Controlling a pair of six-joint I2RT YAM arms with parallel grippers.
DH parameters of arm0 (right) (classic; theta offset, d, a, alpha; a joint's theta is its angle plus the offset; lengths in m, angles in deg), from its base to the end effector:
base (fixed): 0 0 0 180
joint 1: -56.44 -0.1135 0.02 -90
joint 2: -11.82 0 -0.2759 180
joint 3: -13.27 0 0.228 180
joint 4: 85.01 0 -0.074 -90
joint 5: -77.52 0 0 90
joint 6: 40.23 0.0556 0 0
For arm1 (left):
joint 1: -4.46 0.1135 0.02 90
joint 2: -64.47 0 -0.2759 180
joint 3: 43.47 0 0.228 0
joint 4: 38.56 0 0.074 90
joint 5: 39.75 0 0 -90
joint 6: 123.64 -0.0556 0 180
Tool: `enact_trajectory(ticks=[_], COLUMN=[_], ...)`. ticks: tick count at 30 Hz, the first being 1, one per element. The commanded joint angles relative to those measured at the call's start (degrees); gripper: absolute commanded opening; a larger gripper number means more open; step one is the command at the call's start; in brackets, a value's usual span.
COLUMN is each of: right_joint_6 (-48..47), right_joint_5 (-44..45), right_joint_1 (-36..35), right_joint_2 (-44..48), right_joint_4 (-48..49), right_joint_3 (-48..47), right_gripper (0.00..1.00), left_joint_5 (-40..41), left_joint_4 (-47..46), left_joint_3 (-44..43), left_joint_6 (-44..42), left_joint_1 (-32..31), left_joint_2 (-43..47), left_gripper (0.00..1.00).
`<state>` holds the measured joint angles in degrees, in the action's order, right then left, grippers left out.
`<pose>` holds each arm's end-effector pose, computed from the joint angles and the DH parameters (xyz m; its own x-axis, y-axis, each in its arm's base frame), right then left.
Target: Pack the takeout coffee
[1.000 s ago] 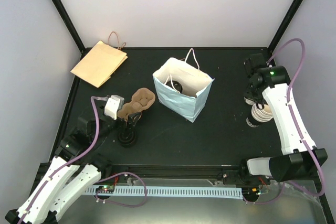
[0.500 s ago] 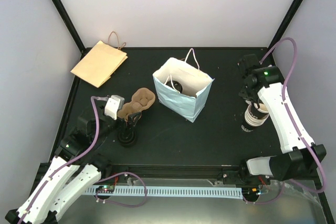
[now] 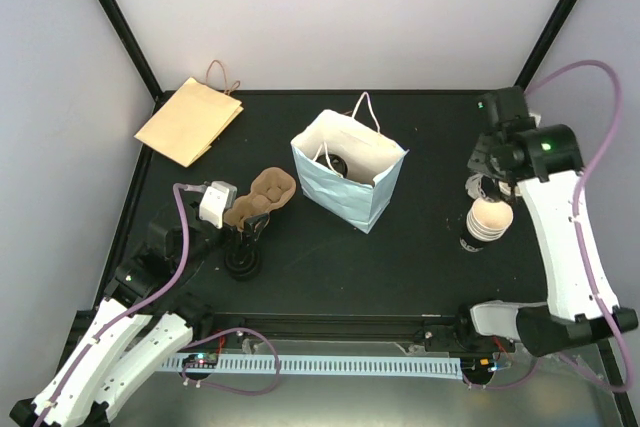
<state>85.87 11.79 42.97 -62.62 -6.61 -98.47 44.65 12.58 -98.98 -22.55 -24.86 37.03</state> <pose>0.1818 0.0200 0.4051 -0.7310 0.3772 -0.5686 0.4848 0.8735 -0.0437 0.0804 -0.0514 0.2972 -0.4441 0.0298 -0.8955 0.4893 0.8453 -0.2145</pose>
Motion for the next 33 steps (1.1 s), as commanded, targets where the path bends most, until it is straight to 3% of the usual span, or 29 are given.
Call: enact_trajectory(ticks=[1, 8, 11, 18, 24, 29, 33], right_joint_6=[-5.5, -14.3, -15.1, -11.8, -3.7, 1.9, 2.2], right_joint_5=[-6.8, -34.5, -38.7, -33.7, -30.9, -16.7, -11.0], right_joint_1=[-0.1, -0.5, -3.4, -16.6, -29.5, -44.6, -49.3], right_joint_2=[3.2, 9.7, 12.6, 19.5, 26.6, 23.1, 18.5], right_joint_4=[0.1, 12.8, 17.2, 23.6, 36.5, 41.2, 44.6], right_joint_3=[-7.0, -1.2, 5.4, 20.1, 35.1, 41.0, 43.3], right_gripper=[0.02, 0.01, 0.01, 0.01, 0.01, 0.01, 0.01], left_joint_5=[-0.9, -1.1, -1.1, -1.7, -2.1, -2.3, -2.0], left_joint_4=[-1.7, -1.7, -1.7, -2.0, -2.5, -2.4, -2.5], left_joint_3=[-0.3, -0.3, -0.2, -0.1, 0.0, 0.0, 0.0], left_joint_6=[-0.8, -0.8, -0.8, -0.7, -0.6, -0.5, -0.5], left_joint_1=[-0.2, -0.2, -0.2, -0.2, -0.2, -0.2, -0.2], left_joint_2=[0.3, 0.1, 0.0, -0.7, -1.6, -1.9, -1.7], left_gripper=[0.99, 0.99, 0.99, 0.99, 0.99, 0.99, 0.99])
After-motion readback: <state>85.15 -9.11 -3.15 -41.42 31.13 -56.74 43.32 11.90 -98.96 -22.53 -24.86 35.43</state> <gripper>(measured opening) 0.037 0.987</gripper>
